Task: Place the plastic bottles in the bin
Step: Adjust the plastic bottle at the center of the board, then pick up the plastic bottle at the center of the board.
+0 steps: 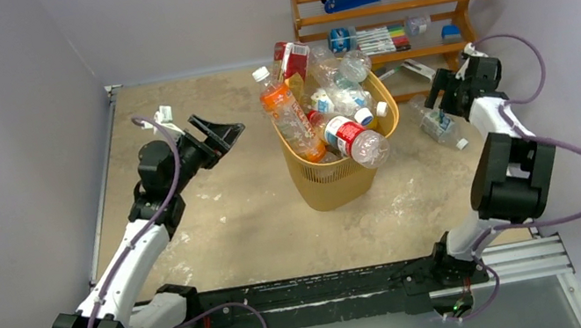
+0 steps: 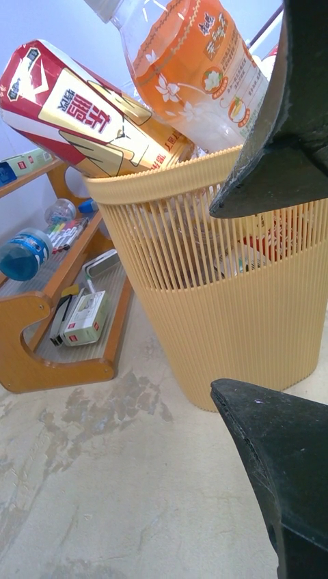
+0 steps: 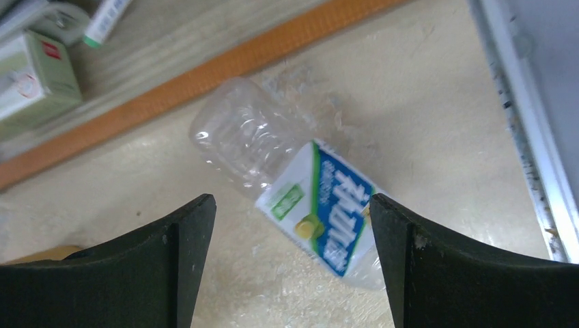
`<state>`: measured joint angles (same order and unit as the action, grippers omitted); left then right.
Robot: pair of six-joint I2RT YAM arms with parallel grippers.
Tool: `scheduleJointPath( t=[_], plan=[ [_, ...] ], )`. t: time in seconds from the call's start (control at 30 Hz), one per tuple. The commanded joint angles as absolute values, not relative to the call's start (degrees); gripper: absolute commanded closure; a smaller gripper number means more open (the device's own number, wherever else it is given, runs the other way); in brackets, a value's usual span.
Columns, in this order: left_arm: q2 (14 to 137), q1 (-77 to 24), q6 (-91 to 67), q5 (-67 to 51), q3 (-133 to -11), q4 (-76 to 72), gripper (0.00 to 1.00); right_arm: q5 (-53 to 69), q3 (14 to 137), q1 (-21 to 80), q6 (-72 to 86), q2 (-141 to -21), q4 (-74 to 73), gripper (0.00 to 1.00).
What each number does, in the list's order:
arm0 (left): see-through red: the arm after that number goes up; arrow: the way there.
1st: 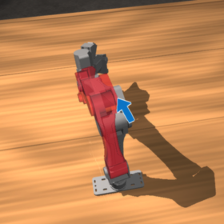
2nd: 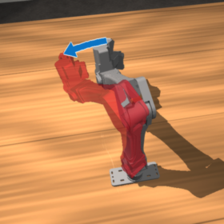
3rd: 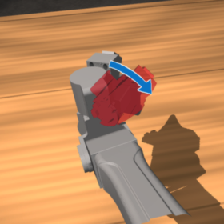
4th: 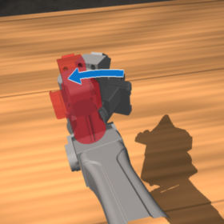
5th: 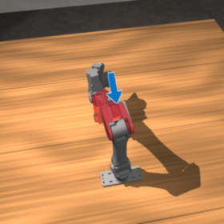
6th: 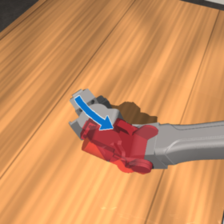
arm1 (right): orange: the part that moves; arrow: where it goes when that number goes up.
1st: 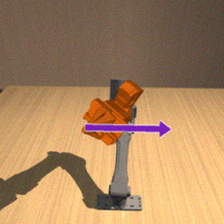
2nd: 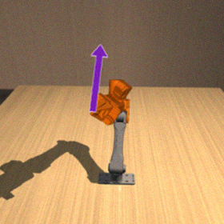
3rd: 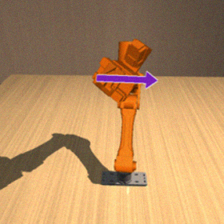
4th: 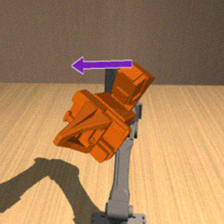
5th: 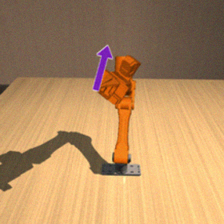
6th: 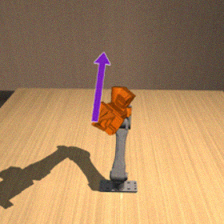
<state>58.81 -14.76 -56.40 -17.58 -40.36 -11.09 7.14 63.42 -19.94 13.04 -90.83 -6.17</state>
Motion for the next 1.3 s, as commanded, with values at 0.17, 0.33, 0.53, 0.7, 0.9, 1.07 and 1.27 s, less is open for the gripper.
scheduleJointPath(
  t=[0.17,0.33,0.53,0.7,0.9,1.07,1.27],
  plan=[
    [60.0,-14.8,-54.3,-17.3,-40.0,-13.7,0.13,5.6,65.2,-20.0,9.7,-94.7,-6.7,0.14],
    [60.9,-14.9,-55.0,-17.4,-39.5,-15.6,0.13,5.7,64.5,-17.8,9.4,-95.7,-7.3,0.14],
    [61.3,-14.9,-55.1,-17.7,-38.8,-16.2,0.13,6.1,60.9,-14.5,10.8,-96.3,-5.6,0.15],
    [61.2,-14.9,-55.0,-17.6,-38.6,-15.9,0.13,3.8,59.5,-12.4,11.6,-96.3,-6.4,0.16],
    [61.1,-14.8,-55.4,-17.6,-38.5,-16.1,0.13,-0.7,59.5,-9.1,11.3,-96.9,-8.1,0.17],
    [60.8,-14.9,-55.4,-17.5,-38.5,-15.8,0.13,-0.7,58.5,-8.8,11.5,-97.4,-7.7,0.25],
    [60.1,-14.8,-55.2,-17.5,-39.3,-14.4,0.13,2.8,58.4,-8.8,12.4,-96.3,-8.1,0.56]
  ],
)
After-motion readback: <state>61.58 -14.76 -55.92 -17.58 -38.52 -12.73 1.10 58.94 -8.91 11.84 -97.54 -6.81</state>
